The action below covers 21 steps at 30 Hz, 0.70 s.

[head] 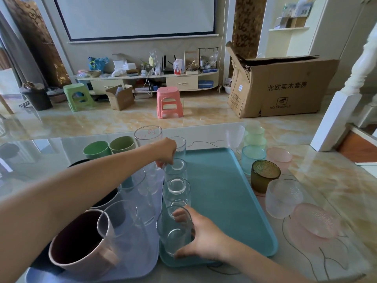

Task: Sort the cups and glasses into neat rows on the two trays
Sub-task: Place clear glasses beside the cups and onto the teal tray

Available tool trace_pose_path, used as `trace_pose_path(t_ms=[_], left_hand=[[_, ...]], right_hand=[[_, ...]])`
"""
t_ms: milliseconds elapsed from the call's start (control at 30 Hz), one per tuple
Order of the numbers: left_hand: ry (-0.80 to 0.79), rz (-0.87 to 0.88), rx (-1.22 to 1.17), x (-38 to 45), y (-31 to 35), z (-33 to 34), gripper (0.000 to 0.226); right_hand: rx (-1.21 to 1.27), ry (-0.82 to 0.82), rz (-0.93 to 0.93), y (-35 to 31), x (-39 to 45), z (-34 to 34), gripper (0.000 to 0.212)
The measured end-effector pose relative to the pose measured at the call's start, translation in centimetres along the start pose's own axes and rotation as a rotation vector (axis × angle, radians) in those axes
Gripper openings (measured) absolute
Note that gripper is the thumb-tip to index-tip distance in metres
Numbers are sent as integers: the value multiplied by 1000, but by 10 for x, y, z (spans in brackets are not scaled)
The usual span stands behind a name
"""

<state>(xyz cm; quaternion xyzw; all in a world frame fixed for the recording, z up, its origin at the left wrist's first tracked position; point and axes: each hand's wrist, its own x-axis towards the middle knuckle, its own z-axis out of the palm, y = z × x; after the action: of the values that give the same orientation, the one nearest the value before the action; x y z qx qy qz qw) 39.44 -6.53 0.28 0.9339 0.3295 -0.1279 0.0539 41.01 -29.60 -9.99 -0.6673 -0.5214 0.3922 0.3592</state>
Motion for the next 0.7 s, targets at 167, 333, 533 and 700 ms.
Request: trace_pose_path(t_ms=[167, 333, 533, 700], left_hand=[[54, -18, -16, 9, 2, -2, 19], [53, -15, -24, 12, -2, -2, 20], [94, -17, -100, 4, -11, -10, 18], [250, 111, -257, -26, 5, -27, 9]], right_hand=[[-3, -16, 17, 0, -1, -3, 72], [-10, -16, 4, 1, 2, -3, 73], [3, -6, -5, 1, 3, -3, 76], [9, -5, -8, 0, 5, -3, 76]])
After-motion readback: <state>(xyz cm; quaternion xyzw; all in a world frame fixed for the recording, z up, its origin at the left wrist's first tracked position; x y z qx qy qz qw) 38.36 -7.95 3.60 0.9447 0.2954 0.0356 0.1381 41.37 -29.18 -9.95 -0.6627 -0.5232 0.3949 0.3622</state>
